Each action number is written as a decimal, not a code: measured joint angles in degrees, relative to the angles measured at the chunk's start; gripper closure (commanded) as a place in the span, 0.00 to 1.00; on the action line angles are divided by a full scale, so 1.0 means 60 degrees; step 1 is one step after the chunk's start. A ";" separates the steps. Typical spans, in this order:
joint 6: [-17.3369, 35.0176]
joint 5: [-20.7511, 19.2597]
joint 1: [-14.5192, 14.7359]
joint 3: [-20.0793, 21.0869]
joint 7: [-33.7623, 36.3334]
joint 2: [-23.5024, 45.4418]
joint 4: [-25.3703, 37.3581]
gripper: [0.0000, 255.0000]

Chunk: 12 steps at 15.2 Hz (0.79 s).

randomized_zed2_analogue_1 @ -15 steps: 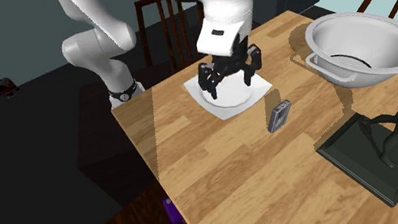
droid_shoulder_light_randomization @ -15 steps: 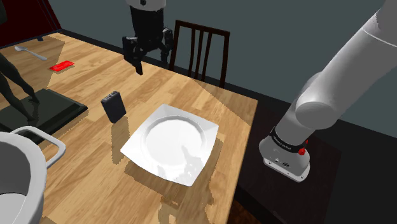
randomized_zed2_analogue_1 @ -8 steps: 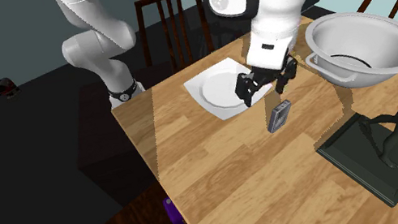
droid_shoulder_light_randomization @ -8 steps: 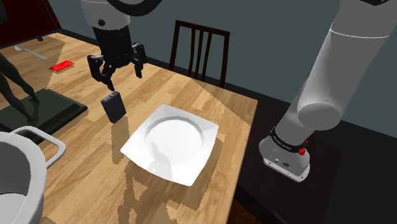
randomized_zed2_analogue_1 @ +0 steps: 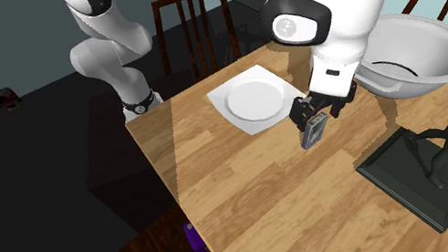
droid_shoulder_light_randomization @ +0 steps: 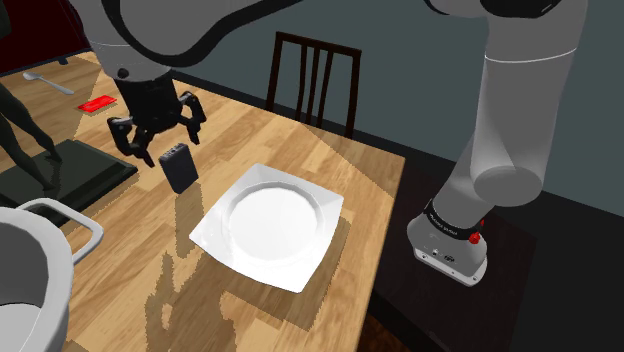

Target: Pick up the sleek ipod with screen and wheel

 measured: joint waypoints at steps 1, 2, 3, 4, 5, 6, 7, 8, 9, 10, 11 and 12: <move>0.0111 -0.0037 0.0015 -0.0015 0.0029 0.0056 -0.0066 0.00; 0.0206 -0.0072 0.0036 -0.0027 0.0062 0.0111 -0.0115 0.00; 0.0298 -0.0093 0.0035 -0.0038 0.0073 0.0141 -0.0183 0.00; 0.0378 -0.0107 0.0031 -0.0046 0.0081 0.0156 -0.0250 0.00; 0.0435 -0.0112 0.0029 -0.0048 0.0092 0.0156 -0.0308 1.00; 0.0465 -0.0115 0.0028 -0.0048 0.0098 0.0156 -0.0337 1.00; 0.0476 -0.0117 0.0029 -0.0049 0.0101 0.0156 -0.0347 1.00; 0.0483 -0.0117 0.0027 -0.0049 0.0102 0.0152 -0.0354 1.00; 0.0486 -0.0118 0.0026 -0.0050 0.0103 0.0151 -0.0356 1.00; 0.0488 -0.0119 0.0025 -0.0051 0.0103 0.0150 -0.0357 1.00; 0.0490 -0.0119 0.0024 -0.0051 0.0104 0.0148 -0.0359 1.00; 0.0490 -0.0120 0.0024 -0.0052 0.0104 0.0148 -0.0360 1.00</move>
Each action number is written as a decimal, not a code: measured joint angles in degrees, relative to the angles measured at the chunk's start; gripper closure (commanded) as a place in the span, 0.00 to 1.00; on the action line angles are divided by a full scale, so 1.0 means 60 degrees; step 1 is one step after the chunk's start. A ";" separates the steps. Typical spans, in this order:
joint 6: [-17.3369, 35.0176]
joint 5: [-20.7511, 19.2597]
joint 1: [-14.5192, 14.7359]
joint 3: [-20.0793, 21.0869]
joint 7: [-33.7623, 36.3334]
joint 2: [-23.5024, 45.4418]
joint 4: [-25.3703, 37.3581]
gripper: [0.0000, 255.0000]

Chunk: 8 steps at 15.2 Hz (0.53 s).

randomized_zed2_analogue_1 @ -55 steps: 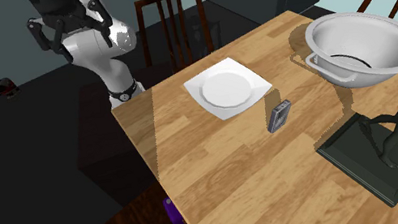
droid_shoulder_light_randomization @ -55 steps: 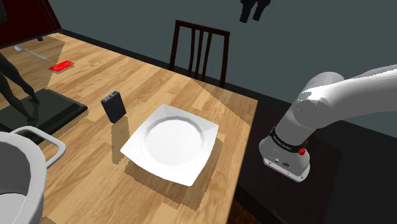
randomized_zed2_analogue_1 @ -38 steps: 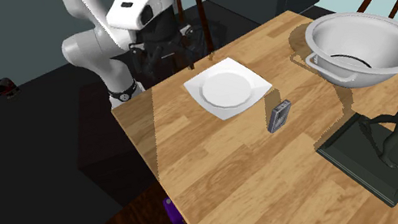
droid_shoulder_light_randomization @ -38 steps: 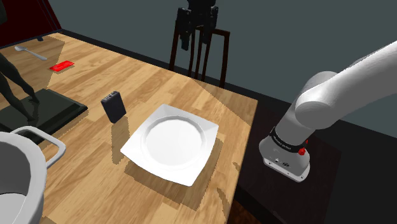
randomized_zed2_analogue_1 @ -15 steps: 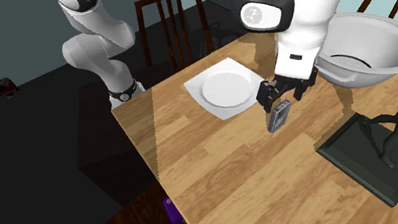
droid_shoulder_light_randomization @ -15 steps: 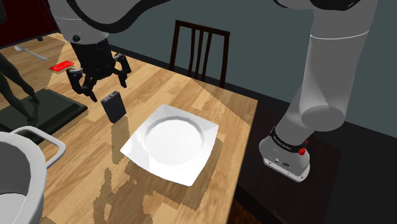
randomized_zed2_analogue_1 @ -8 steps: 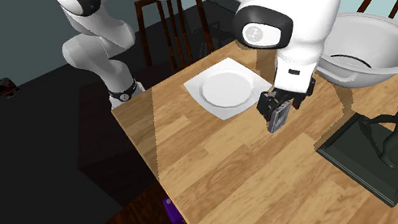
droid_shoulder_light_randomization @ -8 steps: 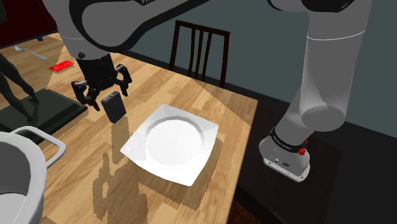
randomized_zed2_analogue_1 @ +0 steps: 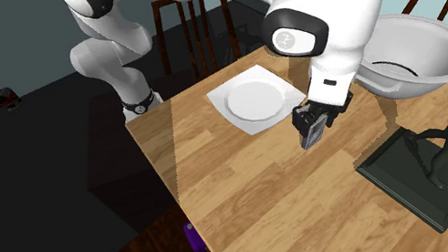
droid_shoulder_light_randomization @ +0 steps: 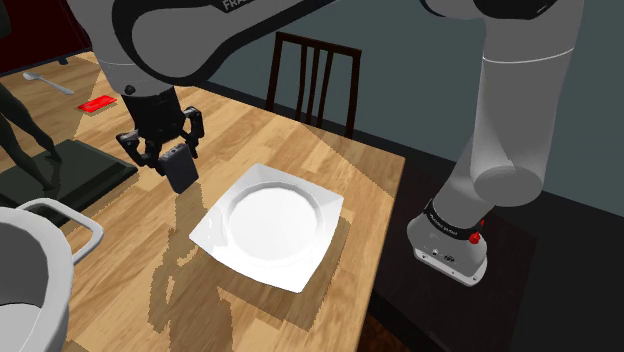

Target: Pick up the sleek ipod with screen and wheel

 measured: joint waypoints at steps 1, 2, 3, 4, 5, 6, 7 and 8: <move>0.0001 0.0000 -0.0001 -0.0001 -0.0001 0.0000 0.0000 1.00; 0.0002 0.0001 -0.0003 -0.0001 -0.0003 -0.0001 -0.0002 1.00; 0.0000 -0.0005 0.0000 -0.0004 -0.0002 0.0008 0.0009 1.00; -0.0048 0.0009 0.0000 0.0004 -0.0011 -0.0005 0.0041 1.00; -0.0135 0.0020 0.0015 0.0013 -0.0011 -0.0009 0.0123 1.00; -0.0205 0.0051 -0.0003 0.0026 -0.0037 -0.0060 0.0148 1.00; -0.0311 0.0066 0.0008 0.0037 -0.0041 -0.0077 0.0242 1.00; -0.0432 0.0088 0.0011 0.0048 -0.0058 -0.0101 0.0344 1.00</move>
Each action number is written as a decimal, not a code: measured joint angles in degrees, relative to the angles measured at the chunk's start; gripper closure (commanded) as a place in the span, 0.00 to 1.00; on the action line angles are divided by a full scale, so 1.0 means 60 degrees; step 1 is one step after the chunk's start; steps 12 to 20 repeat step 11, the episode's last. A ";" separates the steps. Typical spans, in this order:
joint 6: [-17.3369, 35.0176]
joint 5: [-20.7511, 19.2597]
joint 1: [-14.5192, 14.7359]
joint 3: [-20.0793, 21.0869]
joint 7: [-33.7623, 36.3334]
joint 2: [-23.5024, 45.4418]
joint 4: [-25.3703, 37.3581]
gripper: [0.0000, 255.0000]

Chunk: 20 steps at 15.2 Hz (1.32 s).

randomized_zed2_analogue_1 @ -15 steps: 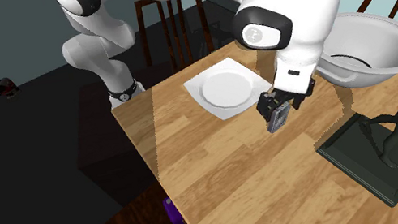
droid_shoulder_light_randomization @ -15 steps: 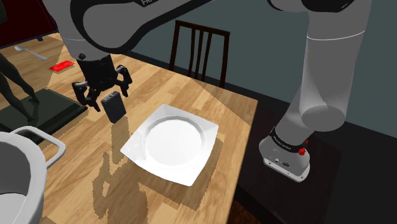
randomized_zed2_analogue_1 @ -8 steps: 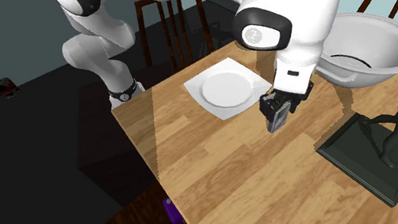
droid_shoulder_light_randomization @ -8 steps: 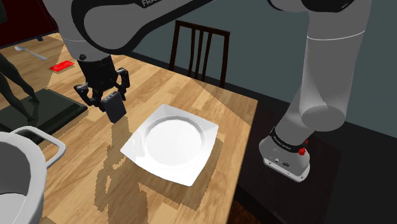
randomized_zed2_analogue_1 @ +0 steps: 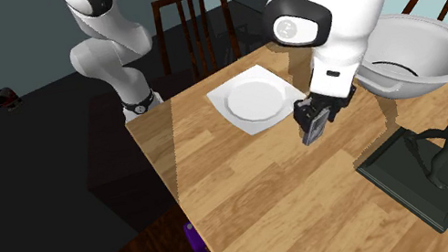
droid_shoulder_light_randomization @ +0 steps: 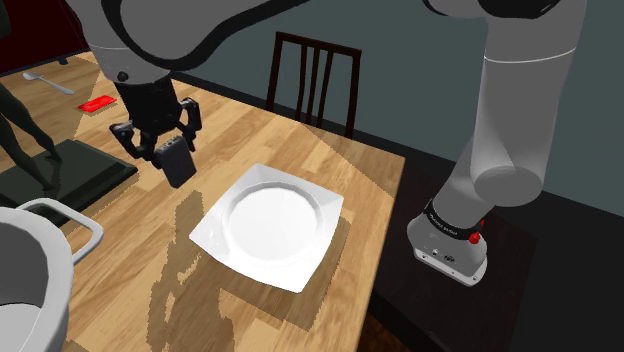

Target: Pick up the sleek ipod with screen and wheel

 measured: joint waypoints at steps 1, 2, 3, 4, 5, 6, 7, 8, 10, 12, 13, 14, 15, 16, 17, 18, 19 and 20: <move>-0.0116 0.0015 0.0001 0.0006 -0.0022 -0.0013 0.0107 1.00; -0.0246 0.0029 0.0007 0.0012 -0.0039 -0.0023 0.0232 1.00; -0.0368 0.0059 -0.0001 0.0024 -0.0062 -0.0066 0.0317 1.00; -0.0489 0.0073 0.0008 0.0033 -0.0072 -0.0085 0.0424 1.00; -0.0608 0.0079 0.0032 0.0043 -0.0063 -0.0088 0.0540 1.00; -0.0739 0.0091 0.0038 0.0049 -0.0084 -0.0098 0.0666 1.00; -0.0845 0.0113 0.0034 0.0058 -0.0101 -0.0130 0.0747 1.00; -0.0964 0.0144 0.0018 0.0067 -0.0134 -0.0178 0.0826 1.00; -0.1189 0.0168 0.0036 0.0083 -0.0145 -0.0211 0.1024 1.00; -0.1273 0.0167 0.0052 0.0087 -0.0144 -0.0205 0.1114 1.00; -0.1273 0.0167 0.0052 0.0087 -0.0144 -0.0205 0.1114 1.00; -0.1273 0.0167 0.0052 0.0087 -0.0144 -0.0205 0.1114 1.00; -0.1273 0.0167 0.0052 0.0087 -0.0144 -0.0205 0.1114 1.00; -0.1273 0.0167 0.0052 0.0087 -0.0144 -0.0205 0.1114 1.00; -0.1273 0.0167 0.0052 0.0087 -0.0144 -0.0205 0.1114 1.00; -0.1273 0.0167 0.0052 0.0087 -0.0144 -0.0205 0.1114 1.00; -0.1273 0.0167 0.0052 0.0087 -0.0144 -0.0205 0.1114 1.00; -0.1273 0.0167 0.0052 0.0087 -0.0144 -0.0205 0.1114 1.00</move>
